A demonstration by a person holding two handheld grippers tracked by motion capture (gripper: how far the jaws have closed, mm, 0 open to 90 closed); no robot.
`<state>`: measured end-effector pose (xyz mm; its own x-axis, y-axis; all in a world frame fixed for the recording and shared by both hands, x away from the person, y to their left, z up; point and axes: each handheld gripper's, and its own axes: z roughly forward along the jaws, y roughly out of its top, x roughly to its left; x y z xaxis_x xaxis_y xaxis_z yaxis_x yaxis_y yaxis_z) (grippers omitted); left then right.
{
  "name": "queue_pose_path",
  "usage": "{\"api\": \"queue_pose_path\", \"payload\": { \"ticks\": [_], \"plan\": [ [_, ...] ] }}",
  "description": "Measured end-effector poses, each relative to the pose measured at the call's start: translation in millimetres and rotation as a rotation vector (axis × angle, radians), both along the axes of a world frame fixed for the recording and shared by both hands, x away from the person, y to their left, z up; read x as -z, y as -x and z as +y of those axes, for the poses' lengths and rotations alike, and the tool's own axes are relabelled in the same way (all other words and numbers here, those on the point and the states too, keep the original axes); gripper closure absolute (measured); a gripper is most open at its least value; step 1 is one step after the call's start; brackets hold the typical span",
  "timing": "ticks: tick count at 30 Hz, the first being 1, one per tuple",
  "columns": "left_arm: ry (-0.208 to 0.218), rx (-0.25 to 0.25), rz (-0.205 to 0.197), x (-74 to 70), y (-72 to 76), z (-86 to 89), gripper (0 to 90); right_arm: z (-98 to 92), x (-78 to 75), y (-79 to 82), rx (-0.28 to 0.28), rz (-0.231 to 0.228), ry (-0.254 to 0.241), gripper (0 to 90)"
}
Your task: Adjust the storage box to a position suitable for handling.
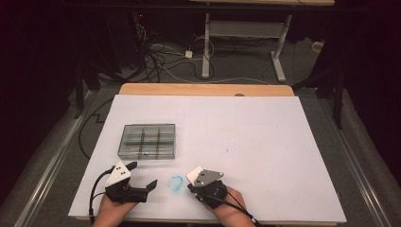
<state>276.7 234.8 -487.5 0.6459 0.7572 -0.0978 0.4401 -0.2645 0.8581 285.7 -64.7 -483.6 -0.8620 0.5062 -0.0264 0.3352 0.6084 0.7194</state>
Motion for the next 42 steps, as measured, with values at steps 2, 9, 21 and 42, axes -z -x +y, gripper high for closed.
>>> {"api": "queue_pose_path", "payload": {
  "ticks": [2,9,21,42],
  "plan": [
    [-0.001,0.000,0.000,0.0,-0.1,-0.1,0.0,-1.9,0.1,-0.9,0.001,0.011,-0.011,90.0],
    [0.003,0.004,0.003,0.2,-0.6,-0.5,0.0,-18.5,-12.7,-10.8,0.050,0.042,-0.128,63.2],
    [0.002,0.006,-0.001,0.0,0.0,0.1,0.0,-11.9,-5.1,-27.9,0.143,0.017,-0.057,14.1],
    [-0.001,-0.003,-0.002,0.2,0.3,-0.2,0.0,-0.8,3.1,-30.6,0.151,0.014,0.023,31.2]
  ]
}}
